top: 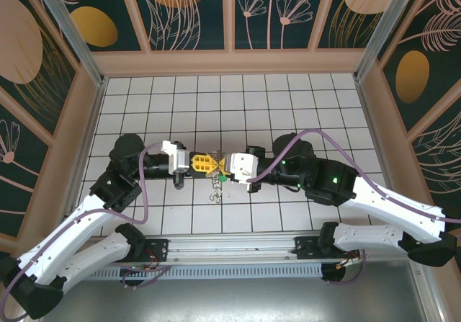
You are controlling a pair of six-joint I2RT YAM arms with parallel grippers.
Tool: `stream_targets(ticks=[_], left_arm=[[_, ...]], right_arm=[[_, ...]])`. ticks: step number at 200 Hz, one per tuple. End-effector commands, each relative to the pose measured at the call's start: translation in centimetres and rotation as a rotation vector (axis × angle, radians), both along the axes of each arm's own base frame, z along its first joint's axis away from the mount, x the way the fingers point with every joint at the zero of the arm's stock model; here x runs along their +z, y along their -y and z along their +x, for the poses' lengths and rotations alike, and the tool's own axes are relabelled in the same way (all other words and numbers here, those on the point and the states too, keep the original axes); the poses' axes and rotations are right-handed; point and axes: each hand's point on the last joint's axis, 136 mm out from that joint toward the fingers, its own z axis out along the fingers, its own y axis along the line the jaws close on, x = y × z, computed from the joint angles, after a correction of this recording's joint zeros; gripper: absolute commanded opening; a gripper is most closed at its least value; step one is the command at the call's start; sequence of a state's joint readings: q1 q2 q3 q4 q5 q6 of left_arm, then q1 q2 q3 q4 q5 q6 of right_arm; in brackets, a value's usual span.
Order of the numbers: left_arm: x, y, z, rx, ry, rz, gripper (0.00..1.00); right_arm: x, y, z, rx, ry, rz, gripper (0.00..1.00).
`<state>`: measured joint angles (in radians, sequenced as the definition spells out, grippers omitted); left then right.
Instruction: Put the keys on the keyring
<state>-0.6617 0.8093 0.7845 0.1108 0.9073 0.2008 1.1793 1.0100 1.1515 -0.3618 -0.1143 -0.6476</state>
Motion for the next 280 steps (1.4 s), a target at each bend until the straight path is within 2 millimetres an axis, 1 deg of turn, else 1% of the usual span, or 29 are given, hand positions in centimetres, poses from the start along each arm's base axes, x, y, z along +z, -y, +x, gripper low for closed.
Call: stream_targets(ticks=[1, 21, 35, 53, 59, 73, 81, 101, 124, 153, 159, 168, 176, 186, 202, 205, 215, 233, 259, 280], left_arm=[[2.9, -0.3, -1.7, -0.069, 0.067, -0.069, 0.00], [1.9, 0.1, -0.7, -0.039, 0.041, -0.023, 0.00], [1.4, 0.3, -0.1, -0.020, 0.025, 0.009, 0.00], [1.5, 0.6, 0.1, -0.023, 0.011, 0.026, 0.00], [1.4, 0.7, 0.3, -0.022, 0.002, 0.034, 0.00], [1.2, 0.9, 0.7, -0.014, -0.007, 0.051, 0.06], [1.1, 0.9, 0.9, -0.005, -0.008, 0.058, 0.08], [0.5, 0.9, 2.1, 0.065, -0.021, 0.080, 0.09], [-0.2, 0.9, 2.8, 0.102, -0.040, 0.099, 0.09], [-1.3, 0.9, 3.8, 0.151, -0.055, 0.124, 0.10], [-1.6, 0.9, 4.2, 0.167, -0.059, 0.135, 0.09], [-2.0, 0.9, 4.4, 0.176, -0.058, 0.148, 0.00], [-2.1, 0.8, 4.4, 0.183, -0.053, 0.154, 0.00], [-2.0, 0.6, 4.4, 0.192, -0.043, 0.149, 0.00], [-1.6, 0.4, 4.1, 0.194, -0.024, 0.124, 0.00], [-1.6, 0.4, 4.0, 0.189, -0.022, 0.118, 0.00], [-1.5, 0.4, 3.6, 0.173, -0.024, 0.100, 0.00], [-1.0, 0.5, 2.8, 0.131, -0.028, 0.063, 0.00], [0.3, 0.2, 0.9, 0.051, 0.020, -0.004, 0.00], [1.2, 0.0, -0.2, 0.004, 0.045, -0.031, 0.00]], right_arm=[[0.5, -0.5, 0.7, -0.019, 0.022, 0.035, 0.00], [0.3, -0.4, 1.8, -0.067, 0.031, 0.005, 0.00], [-0.6, -0.8, 2.4, -0.085, 0.029, -0.050, 0.00], [-1.8, -1.4, 3.1, -0.098, 0.022, -0.121, 0.00], [-2.1, -1.5, 3.1, -0.098, 0.021, -0.135, 0.00], [-2.5, -1.9, 3.4, -0.096, 0.024, -0.158, 0.00], [-2.5, -2.0, 3.5, -0.098, 0.028, -0.165, 0.00], [-2.8, -2.3, 3.7, -0.096, 0.034, -0.184, 0.00], [-3.6, -2.6, 4.0, -0.099, 0.037, -0.224, 0.00], [-4.6, -3.5, 4.4, -0.104, 0.035, -0.255, 0.00], [-4.7, -3.7, 4.5, -0.101, 0.034, -0.260, 0.00], [-4.9, -3.8, 4.5, -0.101, 0.033, -0.263, 0.00], [-4.8, -3.8, 4.5, -0.103, 0.032, -0.261, 0.00], [-4.6, -3.6, 4.5, -0.106, 0.029, -0.250, 0.00], [-3.8, -3.1, 4.6, -0.121, 0.022, -0.211, 0.00], [-3.6, -3.1, 4.2, -0.101, 0.011, -0.199, 0.00], [-3.1, -2.9, 3.9, -0.090, -0.006, -0.167, 0.00], [-2.4, -2.3, 3.3, -0.067, -0.028, -0.116, 0.06], [-2.6, -1.8, 2.4, -0.030, -0.030, -0.078, 0.13], [-2.4, -1.6, 2.1, -0.008, -0.034, -0.053, 0.14]])
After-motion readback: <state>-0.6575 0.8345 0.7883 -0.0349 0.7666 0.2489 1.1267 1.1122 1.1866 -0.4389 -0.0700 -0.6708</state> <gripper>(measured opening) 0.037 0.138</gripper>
